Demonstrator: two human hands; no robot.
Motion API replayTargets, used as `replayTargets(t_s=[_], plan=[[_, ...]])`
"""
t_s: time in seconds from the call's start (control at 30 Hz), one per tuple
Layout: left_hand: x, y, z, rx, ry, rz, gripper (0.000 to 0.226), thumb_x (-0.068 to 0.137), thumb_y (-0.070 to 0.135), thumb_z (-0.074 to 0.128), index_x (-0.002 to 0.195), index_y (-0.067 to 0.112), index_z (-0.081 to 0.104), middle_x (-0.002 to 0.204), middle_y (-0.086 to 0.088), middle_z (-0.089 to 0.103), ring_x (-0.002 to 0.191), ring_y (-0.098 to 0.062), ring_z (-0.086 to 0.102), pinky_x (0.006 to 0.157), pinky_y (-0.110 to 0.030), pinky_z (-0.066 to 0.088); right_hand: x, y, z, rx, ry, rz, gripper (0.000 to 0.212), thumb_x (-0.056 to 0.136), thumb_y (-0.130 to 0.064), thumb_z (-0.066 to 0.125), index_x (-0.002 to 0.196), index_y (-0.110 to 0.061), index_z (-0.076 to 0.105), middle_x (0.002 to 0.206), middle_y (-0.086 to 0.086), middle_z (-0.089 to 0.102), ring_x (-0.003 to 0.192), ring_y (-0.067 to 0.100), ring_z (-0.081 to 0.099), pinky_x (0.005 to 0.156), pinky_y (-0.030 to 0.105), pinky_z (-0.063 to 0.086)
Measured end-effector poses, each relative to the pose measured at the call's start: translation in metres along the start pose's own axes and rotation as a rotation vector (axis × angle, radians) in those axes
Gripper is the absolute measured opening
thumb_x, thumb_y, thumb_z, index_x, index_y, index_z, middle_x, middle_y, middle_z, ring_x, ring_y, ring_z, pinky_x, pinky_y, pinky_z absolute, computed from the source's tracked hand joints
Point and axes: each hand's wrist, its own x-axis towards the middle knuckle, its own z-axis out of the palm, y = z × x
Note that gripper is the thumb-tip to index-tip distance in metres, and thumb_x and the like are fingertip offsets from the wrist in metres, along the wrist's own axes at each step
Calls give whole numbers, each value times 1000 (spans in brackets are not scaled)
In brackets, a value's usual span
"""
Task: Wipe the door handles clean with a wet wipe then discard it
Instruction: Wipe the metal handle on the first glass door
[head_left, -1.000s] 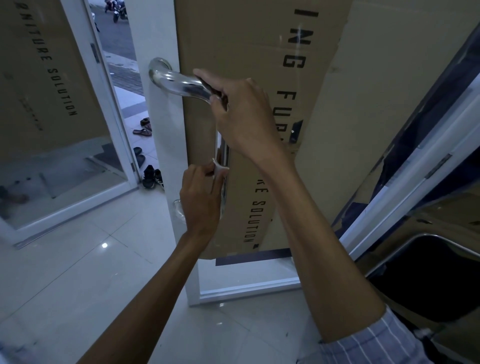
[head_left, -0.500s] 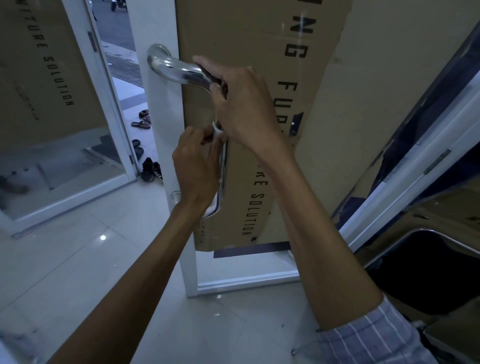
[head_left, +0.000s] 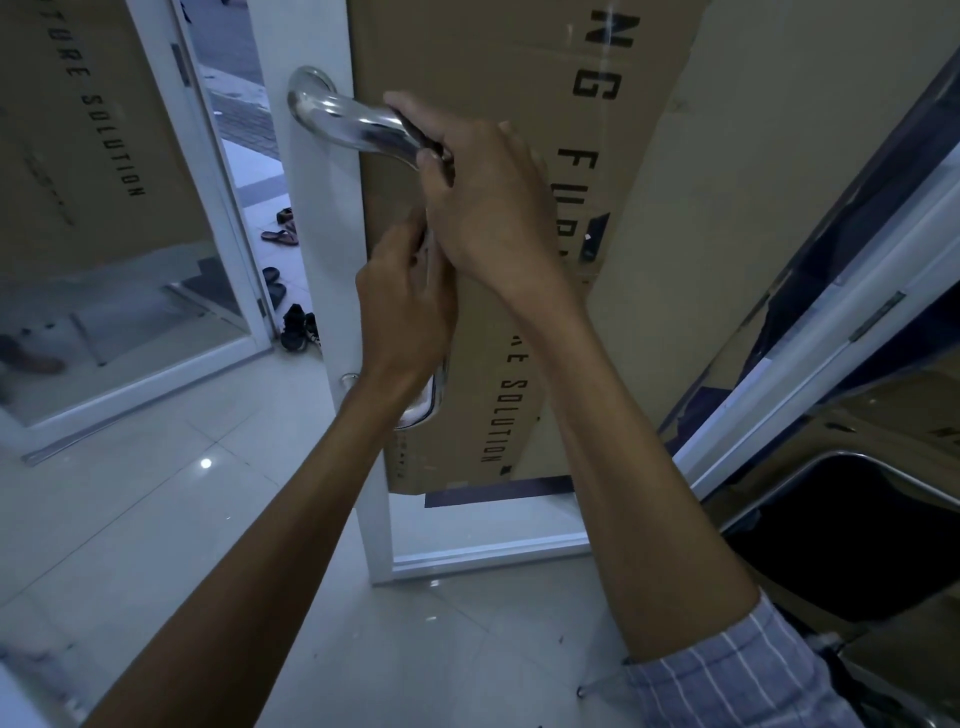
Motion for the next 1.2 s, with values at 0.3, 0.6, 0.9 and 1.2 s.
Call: replayTargets(t_s=[0.3, 0.6, 0.9, 1.2], plan=[[-8, -12, -14, 27, -196, -147, 33, 108, 28, 54, 80, 13, 63, 53, 17, 53, 51, 1, 45, 55, -12, 29, 0, 1, 0, 14, 8, -11, 49, 107, -24, 49, 152, -45, 51, 125, -6, 74, 121, 23, 57, 99, 35, 41], [4, -10, -17, -79, -189, -115, 25, 100, 14, 58, 119, 5, 73, 100, 1, 77, 95, -17, 73, 86, -41, 59, 3, 9, 4, -17, -1, -50, 51, 106, -28, 49, 154, -48, 47, 117, 2, 74, 116, 26, 58, 96, 38, 47], [4, -22, -18, -110, -192, -103, 24, 106, 22, 59, 126, 18, 72, 114, -4, 78, 105, -19, 74, 96, -45, 59, 10, 23, 14, 7, 21, -94, 52, 104, -35, 45, 153, -50, 44, 102, 5, 71, 99, 24, 61, 89, 39, 55], [-25, -56, -20, 121, -250, -89, 30, 106, 31, 61, 134, 25, 66, 99, 19, 69, 83, 17, 63, 73, -15, 53, 12, 24, 16, 27, 44, -128, 55, 99, -36, 43, 152, -49, 47, 86, 4, 69, 80, 25, 62, 79, 37, 56]])
